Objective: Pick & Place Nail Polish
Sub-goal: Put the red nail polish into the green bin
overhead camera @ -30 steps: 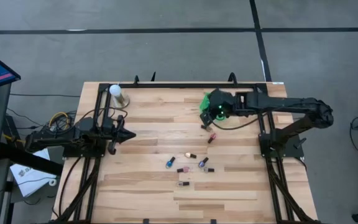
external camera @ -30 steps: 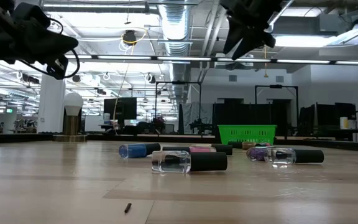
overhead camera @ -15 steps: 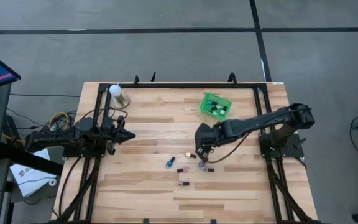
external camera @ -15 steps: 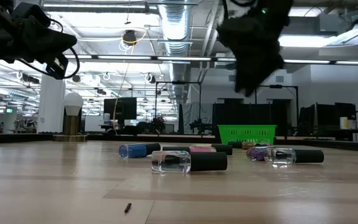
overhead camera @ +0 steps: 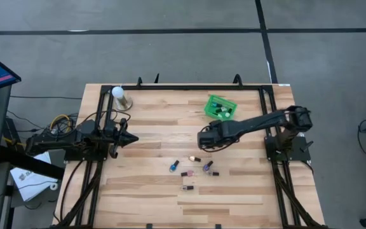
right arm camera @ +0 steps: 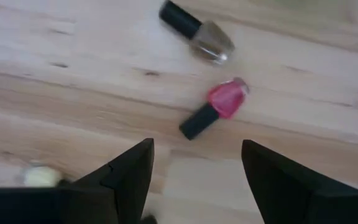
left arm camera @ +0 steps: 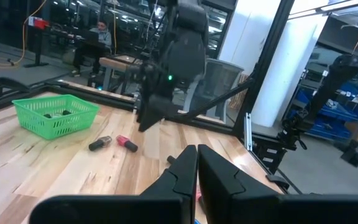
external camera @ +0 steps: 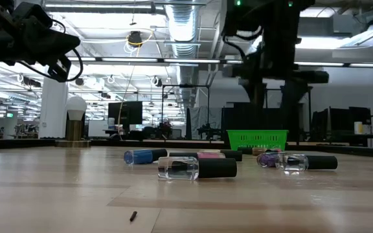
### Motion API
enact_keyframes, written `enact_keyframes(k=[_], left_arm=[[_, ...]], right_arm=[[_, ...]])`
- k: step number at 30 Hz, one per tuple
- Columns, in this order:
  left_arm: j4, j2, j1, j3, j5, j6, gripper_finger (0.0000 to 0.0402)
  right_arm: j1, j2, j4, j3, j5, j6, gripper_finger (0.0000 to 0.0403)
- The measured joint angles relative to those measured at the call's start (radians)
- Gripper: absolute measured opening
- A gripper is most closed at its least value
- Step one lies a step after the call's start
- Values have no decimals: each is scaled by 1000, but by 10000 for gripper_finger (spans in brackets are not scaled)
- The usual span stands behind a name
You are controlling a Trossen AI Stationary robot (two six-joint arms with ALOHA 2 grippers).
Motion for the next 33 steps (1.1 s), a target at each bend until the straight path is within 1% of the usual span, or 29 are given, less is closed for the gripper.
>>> enact_keyframes(k=[5,9,13,15,18,24,27,29,33], left_arm=[[3,7,0,0,1,0,8],[4,25,0,0,3,0,8],[11,51,0,0,0,0,8],[23,67,0,0,0,0,8],[21,83,0,0,0,0,8],[31,122,0,0,-1,0,8],[34,137,0,0,0,0,8],[33,147,0,0,-1,0,8],[36,155,-1,0,0,0,8]], right_arm=[[-14,107,60,1,-35,24,235],[-28,149,99,3,-58,32,235],[-41,167,108,0,-70,51,235],[-50,171,79,-3,-74,58,232],[-63,181,110,-2,-89,63,223],[-73,181,102,-7,-107,89,201],[-73,167,97,-7,-114,48,199],[-73,138,100,-4,-113,-9,203],[-70,59,89,-2,-69,-144,216]])
